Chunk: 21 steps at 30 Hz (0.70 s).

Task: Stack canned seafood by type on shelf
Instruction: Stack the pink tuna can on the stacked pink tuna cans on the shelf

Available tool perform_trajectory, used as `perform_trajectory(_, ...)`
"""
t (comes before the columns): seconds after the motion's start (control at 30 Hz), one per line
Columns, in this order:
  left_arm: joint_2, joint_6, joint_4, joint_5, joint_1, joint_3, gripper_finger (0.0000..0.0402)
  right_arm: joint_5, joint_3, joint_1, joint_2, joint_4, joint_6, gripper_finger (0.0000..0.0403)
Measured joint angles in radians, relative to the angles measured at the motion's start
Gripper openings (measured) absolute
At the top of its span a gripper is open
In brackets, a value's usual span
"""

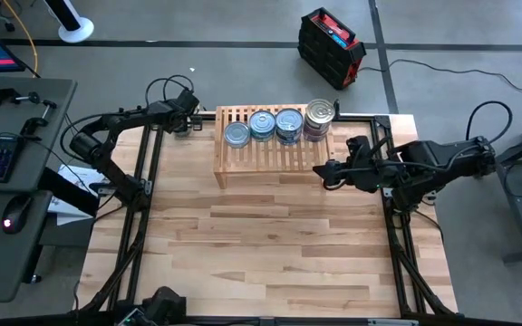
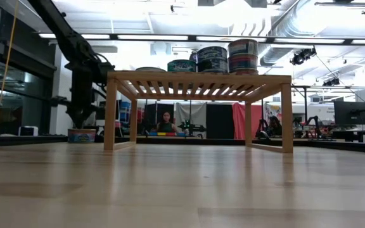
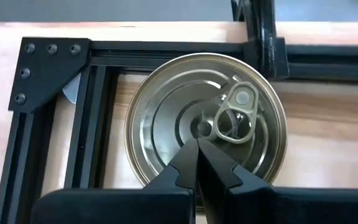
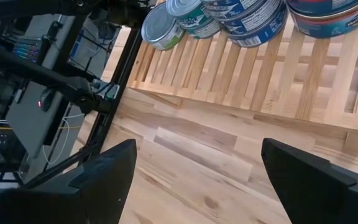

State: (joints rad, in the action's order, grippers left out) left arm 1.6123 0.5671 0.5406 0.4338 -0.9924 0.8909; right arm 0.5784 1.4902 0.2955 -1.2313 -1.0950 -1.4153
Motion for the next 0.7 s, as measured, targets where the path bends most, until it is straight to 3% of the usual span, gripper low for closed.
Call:
perform_trajectory(0.57,-0.001,-0.167,0.397,-0.011,0.185,0.0,0.0,-0.015,0.0,0.0,-0.007,-0.003,0.059,0.0337)
perform_trajectory(0.7,0.0,-0.143,0.463,-0.018,0.241,-0.009,0.0,-0.036,0.0,0.0,-0.007,-0.003,0.081,0.0337)
